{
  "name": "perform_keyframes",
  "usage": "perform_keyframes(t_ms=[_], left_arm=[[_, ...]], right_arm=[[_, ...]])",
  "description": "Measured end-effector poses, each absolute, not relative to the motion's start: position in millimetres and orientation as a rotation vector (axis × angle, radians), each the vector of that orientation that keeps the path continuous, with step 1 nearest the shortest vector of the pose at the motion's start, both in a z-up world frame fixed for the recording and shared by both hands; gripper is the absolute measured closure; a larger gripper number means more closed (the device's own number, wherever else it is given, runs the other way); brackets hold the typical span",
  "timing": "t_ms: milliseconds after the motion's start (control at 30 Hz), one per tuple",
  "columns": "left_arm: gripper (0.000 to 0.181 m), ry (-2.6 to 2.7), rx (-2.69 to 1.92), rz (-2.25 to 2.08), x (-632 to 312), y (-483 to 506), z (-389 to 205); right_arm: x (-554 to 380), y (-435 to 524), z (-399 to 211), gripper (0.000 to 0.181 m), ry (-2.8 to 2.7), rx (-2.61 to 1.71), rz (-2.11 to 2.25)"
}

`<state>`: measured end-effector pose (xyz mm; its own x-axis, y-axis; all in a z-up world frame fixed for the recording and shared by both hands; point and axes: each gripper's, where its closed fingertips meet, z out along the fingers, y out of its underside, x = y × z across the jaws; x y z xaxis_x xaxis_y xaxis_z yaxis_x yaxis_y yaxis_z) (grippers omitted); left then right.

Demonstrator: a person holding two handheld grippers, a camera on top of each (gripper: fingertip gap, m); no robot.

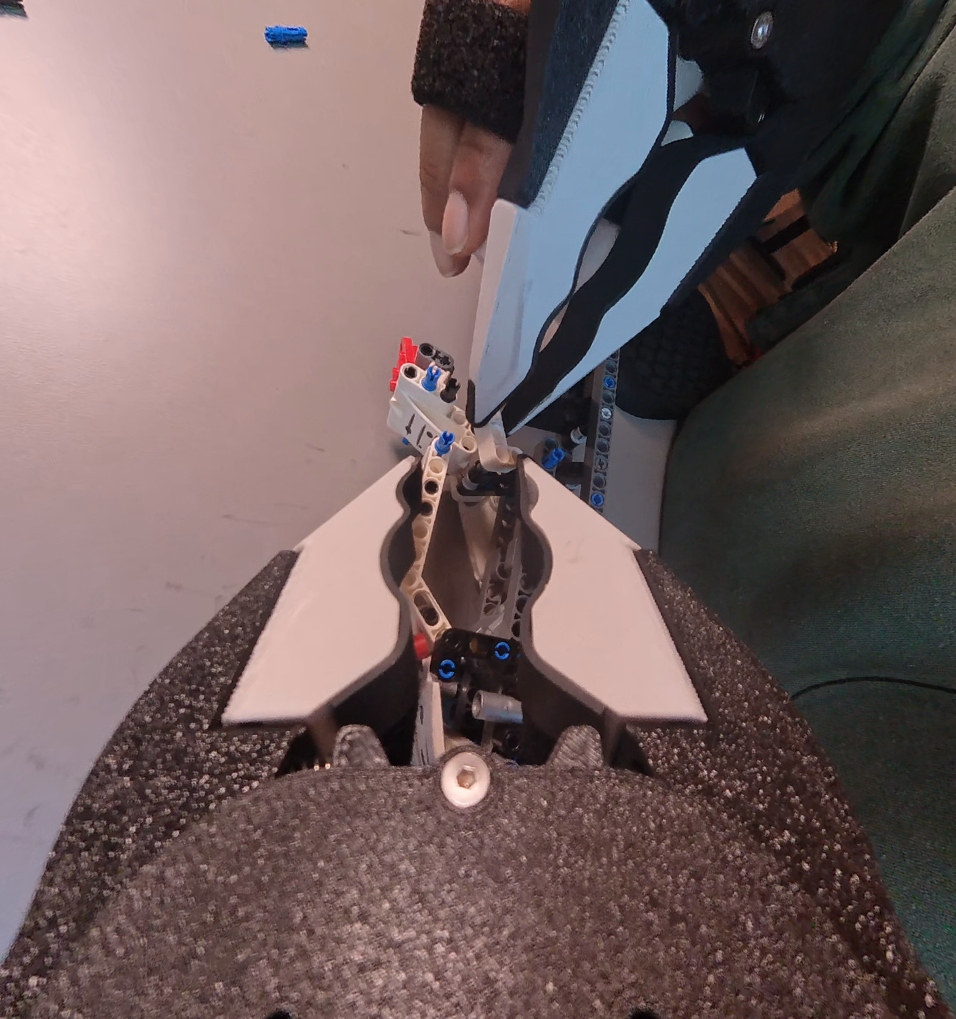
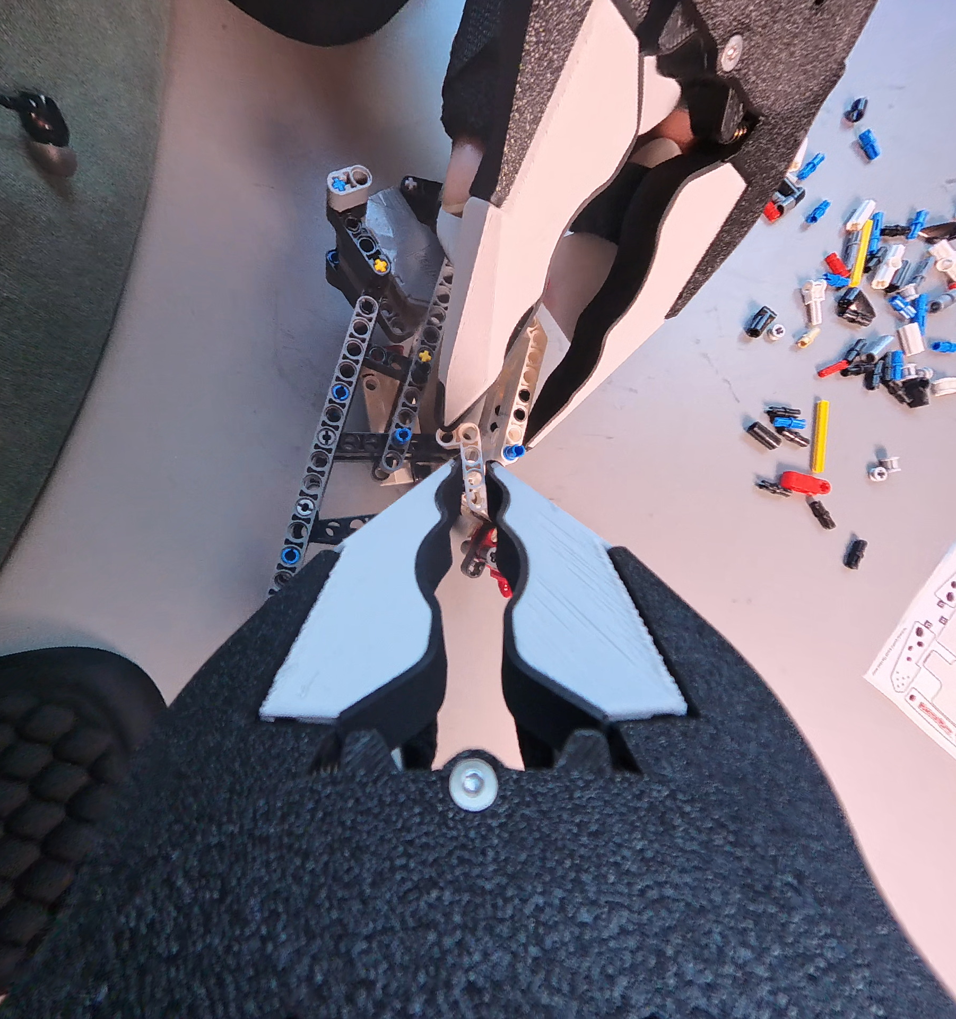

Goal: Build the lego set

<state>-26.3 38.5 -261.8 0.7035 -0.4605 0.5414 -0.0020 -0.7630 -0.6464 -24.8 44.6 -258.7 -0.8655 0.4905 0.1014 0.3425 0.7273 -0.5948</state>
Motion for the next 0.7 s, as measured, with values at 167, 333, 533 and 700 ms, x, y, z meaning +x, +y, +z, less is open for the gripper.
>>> perform_keyframes(t_ms=[167, 333, 533, 700], left_arm=[[0.148, 0.377, -2.28, -0.953, -25, 37, -261], [0.143, 0.459, -2.306, -0.934, -29, 31, -263], [0.142, 0.489, -2.344, -0.929, -42, 24, -267], [0.148, 0.5, -2.308, -0.958, -41, 28, -265]], right_arm=[[-22, 44, -259, 0.174, -2.727, -0.723, 0.89], [-24, 46, -263, 0.174, -2.804, -0.934, 1.052], [-22, 42, -263, 0.174, -2.916, -1.016, 1.168], [-21, 42, -264, 0.174, -2.99, -0.964, 1.102]])
